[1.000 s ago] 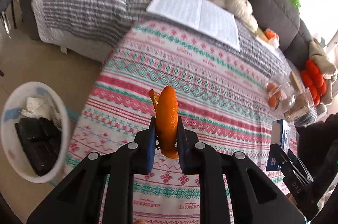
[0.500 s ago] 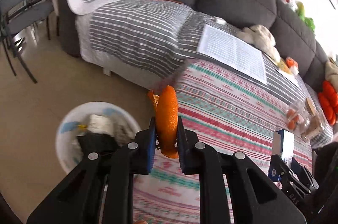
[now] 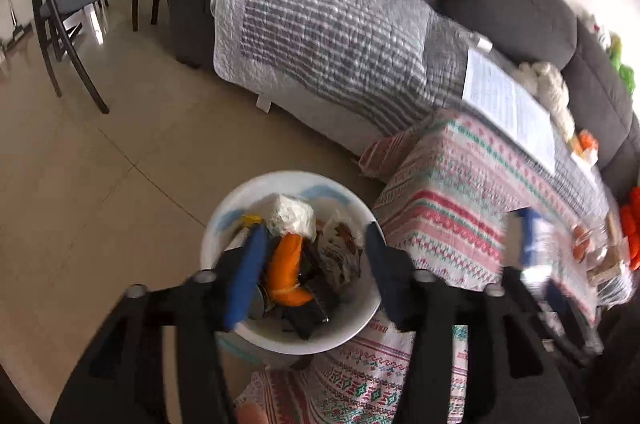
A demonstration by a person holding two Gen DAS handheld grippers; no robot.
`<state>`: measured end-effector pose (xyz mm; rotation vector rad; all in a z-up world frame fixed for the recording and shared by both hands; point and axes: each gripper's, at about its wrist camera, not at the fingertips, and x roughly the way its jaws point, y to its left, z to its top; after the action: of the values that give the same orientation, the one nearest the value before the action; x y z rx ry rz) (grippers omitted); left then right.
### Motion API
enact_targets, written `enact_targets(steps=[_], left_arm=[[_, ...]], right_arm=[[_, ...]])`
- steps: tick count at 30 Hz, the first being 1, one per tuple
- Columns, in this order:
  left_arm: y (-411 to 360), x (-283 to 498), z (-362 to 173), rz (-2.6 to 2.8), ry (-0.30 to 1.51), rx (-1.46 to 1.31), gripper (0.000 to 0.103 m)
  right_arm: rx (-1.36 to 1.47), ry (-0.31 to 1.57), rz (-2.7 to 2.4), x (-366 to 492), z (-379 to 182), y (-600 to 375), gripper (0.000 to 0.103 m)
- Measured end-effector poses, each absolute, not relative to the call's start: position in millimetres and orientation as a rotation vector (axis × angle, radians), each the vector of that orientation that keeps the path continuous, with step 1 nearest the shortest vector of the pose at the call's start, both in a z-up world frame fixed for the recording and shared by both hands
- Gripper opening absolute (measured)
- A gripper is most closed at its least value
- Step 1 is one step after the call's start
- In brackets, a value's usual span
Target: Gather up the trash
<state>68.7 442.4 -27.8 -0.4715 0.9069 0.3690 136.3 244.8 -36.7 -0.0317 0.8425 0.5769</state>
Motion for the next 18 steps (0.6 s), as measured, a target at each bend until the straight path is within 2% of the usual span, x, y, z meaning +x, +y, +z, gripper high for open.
enact_targets(steps=[6, 8, 11, 14, 16, 18], left_arm=[[468, 45, -1, 0.443, 0.801, -0.494, 0.056], [476, 35, 10, 0.495, 0.75, -0.484, 0.068], [484, 22, 25, 0.556, 0.681, -0.464, 0.074], [492, 7, 40, 0.625, 0.598, -0.45, 0.08], [493, -3, 52, 0.691, 0.534, -0.415, 0.087], [485, -11, 64, 0.774, 0.461, -0.333, 0.089]], right_arm=[[-0.065, 0.867, 0.609, 130, -45, 290, 0.061], [-0.076, 0.87, 0.618, 127, -47, 302, 0.061], [-0.098, 0.877, 0.625, 125, -50, 319, 0.063], [-0.114, 0.876, 0.623, 123, -50, 332, 0.075], [-0.118, 0.865, 0.623, 121, -46, 337, 0.079], [-0.121, 0.851, 0.619, 120, -41, 338, 0.083]])
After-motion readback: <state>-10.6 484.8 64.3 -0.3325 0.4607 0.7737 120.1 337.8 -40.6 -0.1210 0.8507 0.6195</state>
